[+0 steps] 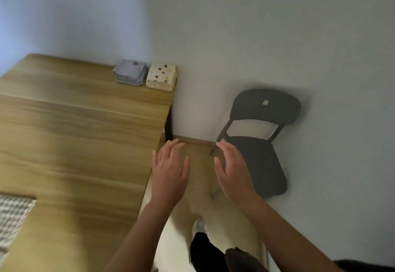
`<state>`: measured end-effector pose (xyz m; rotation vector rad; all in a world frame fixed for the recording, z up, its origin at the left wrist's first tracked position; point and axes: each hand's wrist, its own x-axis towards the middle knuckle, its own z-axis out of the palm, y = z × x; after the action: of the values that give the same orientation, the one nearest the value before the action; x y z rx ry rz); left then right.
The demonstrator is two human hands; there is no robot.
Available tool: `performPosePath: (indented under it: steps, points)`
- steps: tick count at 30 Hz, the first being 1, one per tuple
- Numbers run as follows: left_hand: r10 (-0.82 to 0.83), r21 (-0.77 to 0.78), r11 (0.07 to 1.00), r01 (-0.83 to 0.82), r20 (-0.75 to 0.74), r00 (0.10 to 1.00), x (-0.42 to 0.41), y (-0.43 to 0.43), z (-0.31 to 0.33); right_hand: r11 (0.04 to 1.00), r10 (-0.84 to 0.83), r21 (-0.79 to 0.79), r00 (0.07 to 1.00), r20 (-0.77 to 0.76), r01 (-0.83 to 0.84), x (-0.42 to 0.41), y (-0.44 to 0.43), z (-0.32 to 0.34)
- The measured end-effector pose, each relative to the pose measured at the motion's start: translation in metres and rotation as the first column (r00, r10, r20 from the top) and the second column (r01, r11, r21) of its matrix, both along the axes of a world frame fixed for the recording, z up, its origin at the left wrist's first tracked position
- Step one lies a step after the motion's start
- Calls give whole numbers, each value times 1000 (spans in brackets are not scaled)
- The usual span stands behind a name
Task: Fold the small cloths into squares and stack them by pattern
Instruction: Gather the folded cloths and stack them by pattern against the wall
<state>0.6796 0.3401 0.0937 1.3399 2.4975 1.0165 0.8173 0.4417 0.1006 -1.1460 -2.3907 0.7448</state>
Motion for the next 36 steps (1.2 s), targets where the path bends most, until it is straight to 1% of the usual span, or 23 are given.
performPosePath:
  steps: [3, 6, 8, 11, 14, 18, 21, 26, 32, 36]
  points:
    - [-59, 24, 998, 59, 1, 998, 15, -51, -1, 998, -58, 11, 998, -36, 58, 25, -55, 0]
    - [-100, 17, 995, 100, 67, 993, 26, -115, -5, 995, -103, -14, 995, -9, 103, 46, -127, -7]
    - [-102, 43, 994, 99, 94, 990, 35, -155, -7, 995, -97, -19, 995, -11, 97, 60, -171, -9]
    - [-106, 107, 989, 97, 83, 991, 52, -218, -8, 997, -76, -16, 997, 3, 76, 79, -233, -5]
    - [-146, 124, 983, 138, 59, 988, 67, -257, -3, 994, -109, -7, 994, 2, 109, 91, -267, -4]
    - [-168, 150, 976, 159, 45, 985, 85, -301, -3, 991, -126, -32, 992, 9, 126, 104, -311, -6]
    - [-210, 157, 967, 202, 34, 977, 97, -330, -3, 992, -123, -7, 992, -9, 122, 116, -346, -3]
    - [-221, 150, 966, 212, 50, 974, 124, -382, -6, 991, -129, 25, 992, -13, 130, 148, -403, -6]
    - [-251, 115, 963, 244, 47, 967, 147, -464, -6, 981, -192, -28, 981, -31, 191, 168, -488, -10]
    - [-208, 106, 974, 199, 81, 975, 143, -509, 6, 985, -167, -52, 986, -28, 165, 164, -532, -8]
